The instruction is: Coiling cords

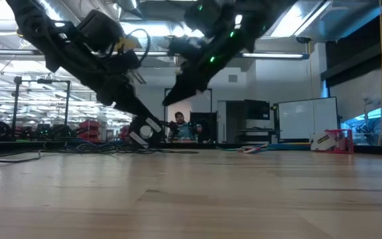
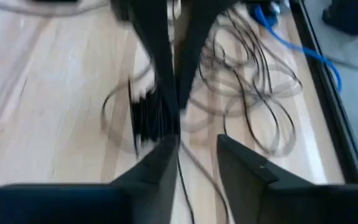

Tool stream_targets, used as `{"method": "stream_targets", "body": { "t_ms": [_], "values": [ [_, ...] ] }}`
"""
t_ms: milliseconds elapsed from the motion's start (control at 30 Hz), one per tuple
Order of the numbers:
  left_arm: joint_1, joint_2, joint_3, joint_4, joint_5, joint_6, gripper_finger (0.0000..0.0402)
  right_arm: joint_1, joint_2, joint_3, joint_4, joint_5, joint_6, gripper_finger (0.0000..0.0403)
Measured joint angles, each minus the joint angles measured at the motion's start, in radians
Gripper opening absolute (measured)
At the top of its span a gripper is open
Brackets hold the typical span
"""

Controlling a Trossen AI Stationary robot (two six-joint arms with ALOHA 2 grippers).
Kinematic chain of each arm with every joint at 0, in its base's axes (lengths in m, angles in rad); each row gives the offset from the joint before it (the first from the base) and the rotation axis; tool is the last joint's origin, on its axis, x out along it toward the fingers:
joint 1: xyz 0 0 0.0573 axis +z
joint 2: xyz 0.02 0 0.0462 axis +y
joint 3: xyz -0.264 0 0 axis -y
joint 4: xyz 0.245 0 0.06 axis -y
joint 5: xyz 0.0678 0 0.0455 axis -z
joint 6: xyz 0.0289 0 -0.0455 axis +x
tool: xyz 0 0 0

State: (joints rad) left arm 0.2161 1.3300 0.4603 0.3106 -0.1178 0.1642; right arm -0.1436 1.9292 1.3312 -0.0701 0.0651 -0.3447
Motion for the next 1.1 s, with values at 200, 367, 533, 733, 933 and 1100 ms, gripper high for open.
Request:
{"method": "stream_targets", "body": {
  "t_ms": [200,367,533,733,933,1100],
  "values": [
    [0.0,-0.096,0.001,-0.033,-0.001,0.023,0.0002,0.0,-0.118,-0.001,-0.244,0.014,0.037,0.0173],
    [0.001,-0.213,0.001,-0.041,-0.001,0.062,0.0003,0.0,-0.133,-0.053,-0.29,-0.015,0.105,0.0187],
    [0.007,-0.341,0.014,-0.039,-0.042,0.126,0.0003,0.0,-0.133,-0.173,-0.094,0.002,0.124,0.0188],
    [0.044,-0.447,0.034,-0.035,-0.049,0.185,0.0002,-0.001,-0.129,-0.215,0.108,0.03,0.163,0.0188],
    [0.084,-0.489,0.066,-0.027,-0.05,0.208,0.0004,-0.001,-0.127,-0.215,0.25,-0.013,0.157,0.0188],
    [0.096,-0.505,0.091,-0.031,-0.049,0.245,0.0005,-0.001,-0.127,-0.216,0.278,-0.013,0.157,0.0188]
  ]
}}
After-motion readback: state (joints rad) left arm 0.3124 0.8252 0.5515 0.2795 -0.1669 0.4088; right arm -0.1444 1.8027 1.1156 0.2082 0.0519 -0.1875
